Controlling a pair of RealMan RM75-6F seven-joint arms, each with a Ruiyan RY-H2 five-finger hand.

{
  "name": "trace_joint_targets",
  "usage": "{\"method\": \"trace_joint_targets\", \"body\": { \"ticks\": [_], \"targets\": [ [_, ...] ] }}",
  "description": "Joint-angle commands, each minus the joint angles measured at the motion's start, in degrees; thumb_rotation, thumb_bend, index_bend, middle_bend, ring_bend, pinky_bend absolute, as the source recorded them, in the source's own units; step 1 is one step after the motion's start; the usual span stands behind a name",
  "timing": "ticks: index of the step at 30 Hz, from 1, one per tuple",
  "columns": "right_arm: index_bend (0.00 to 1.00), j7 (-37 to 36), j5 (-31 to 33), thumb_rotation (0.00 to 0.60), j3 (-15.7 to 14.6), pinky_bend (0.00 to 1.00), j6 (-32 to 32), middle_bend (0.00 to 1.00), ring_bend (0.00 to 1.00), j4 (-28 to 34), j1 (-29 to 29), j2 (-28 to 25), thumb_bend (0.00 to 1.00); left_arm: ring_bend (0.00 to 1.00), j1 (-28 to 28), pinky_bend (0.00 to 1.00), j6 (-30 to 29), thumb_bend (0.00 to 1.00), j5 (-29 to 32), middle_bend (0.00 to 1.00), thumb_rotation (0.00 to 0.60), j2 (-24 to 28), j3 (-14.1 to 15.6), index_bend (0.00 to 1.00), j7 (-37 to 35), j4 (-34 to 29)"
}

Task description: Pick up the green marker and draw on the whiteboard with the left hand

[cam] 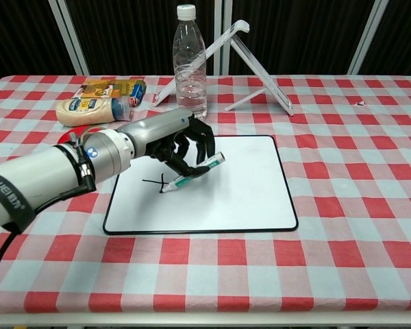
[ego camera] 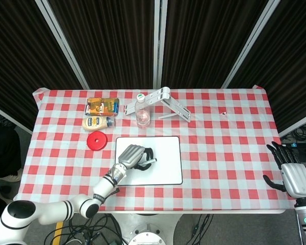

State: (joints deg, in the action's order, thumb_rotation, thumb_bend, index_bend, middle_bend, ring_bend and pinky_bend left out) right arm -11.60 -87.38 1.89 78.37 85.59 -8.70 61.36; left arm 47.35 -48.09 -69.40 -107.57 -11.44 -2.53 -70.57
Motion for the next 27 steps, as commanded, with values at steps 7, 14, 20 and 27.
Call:
{"method": "trace_joint_targets", "body": {
  "ticks": [7, 14, 20, 27],
  "targets": [
    [0.00, -0.68, -0.59, 0.600, 0.05, 0.00, 1.18, 0.00, 0.00, -0.17, 0.33, -0.23, 0.19, 0.70, -2.53, 0.92, -4.67, 0.44, 0.35, 0.57, 0.600, 3.88, 0.40, 0.52, 5.61, -9.23],
    [0.00, -0.66, -0.72, 0.600, 0.18, 0.00, 1.61, 0.00, 0.00, 0.10, 0.39, -0.35, 0.19, 0.67, -5.05, 0.89, -6.18, 0.44, 1.49, 0.55, 0.600, 12.48, 1.07, 0.52, 8.55, -14.57],
    [0.00, -0.22, -1.24, 0.600, 0.10, 0.00, 1.10, 0.00, 0.00, 0.24, -0.15, -0.09, 0.19, 0.64, -7.05, 0.85, -7.80, 0.44, 7.22, 0.54, 0.600, 19.37, 6.21, 0.50, 25.68, -15.58],
    [0.00, 0.24, -1.70, 0.600, -0.02, 0.00, 0.93, 0.00, 0.00, 0.74, -0.48, 0.15, 0.19, 0.63, -6.07, 0.83, -8.45, 0.44, 18.20, 0.52, 0.600, 21.12, 9.83, 0.48, 44.20, -18.41]
  ]
}}
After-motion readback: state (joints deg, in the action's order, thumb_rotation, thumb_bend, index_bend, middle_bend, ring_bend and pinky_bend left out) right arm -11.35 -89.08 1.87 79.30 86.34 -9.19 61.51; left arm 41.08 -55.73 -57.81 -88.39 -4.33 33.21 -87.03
